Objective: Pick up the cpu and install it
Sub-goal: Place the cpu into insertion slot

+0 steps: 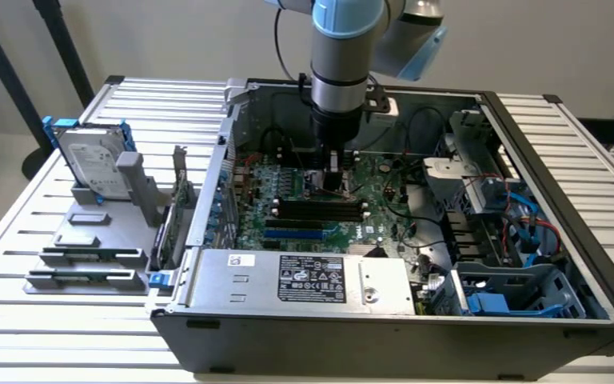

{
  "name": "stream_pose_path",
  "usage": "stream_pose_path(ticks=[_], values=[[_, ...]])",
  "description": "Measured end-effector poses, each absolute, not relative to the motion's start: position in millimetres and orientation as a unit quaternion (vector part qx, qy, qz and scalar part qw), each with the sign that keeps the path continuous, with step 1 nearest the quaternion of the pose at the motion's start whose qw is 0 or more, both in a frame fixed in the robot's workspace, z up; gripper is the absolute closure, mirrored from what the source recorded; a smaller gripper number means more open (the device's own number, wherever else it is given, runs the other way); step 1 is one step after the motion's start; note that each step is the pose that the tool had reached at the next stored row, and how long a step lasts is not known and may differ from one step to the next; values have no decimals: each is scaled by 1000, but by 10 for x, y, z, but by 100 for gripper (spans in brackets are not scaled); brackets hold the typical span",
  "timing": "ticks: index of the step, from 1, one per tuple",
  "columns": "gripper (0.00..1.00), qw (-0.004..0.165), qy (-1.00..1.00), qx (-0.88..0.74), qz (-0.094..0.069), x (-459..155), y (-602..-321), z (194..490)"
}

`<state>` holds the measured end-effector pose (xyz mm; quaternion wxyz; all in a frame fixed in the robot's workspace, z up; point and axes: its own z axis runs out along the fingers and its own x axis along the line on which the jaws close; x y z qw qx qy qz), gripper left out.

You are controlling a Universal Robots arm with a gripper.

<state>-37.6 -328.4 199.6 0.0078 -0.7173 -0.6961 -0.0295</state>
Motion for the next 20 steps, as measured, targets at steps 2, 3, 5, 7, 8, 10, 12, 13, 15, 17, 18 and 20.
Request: stream_pose_path(ticks=[2, 3, 5, 7, 8, 10, 12, 13, 15, 17, 18, 20], values=[[45, 8, -696, -717, -30, -376, -3284, 1983], [45, 8, -696, -717, -30, -376, -3284, 1983], [45, 8, -696, -717, -30, -376, -3284, 1983], [45, 8, -696, -717, -30, -376, -3284, 1983], [45, 8, -696, -717, -30, -376, -3284, 1982], [45, 8, -696, -717, -30, -376, -3284, 1983], [44, 8, -696, -717, -30, -376, -3284, 1982], [38, 8, -696, -717, -30, -376, -3284, 1982], [38, 8, -696, -717, -30, -376, -3284, 1982], [31, 8, -696, -717, -30, -376, -3284, 1982], [31, 8, -696, -717, -30, -376, -3284, 1982], [31, 8, -696, -717, -30, -376, -3284, 1983]])
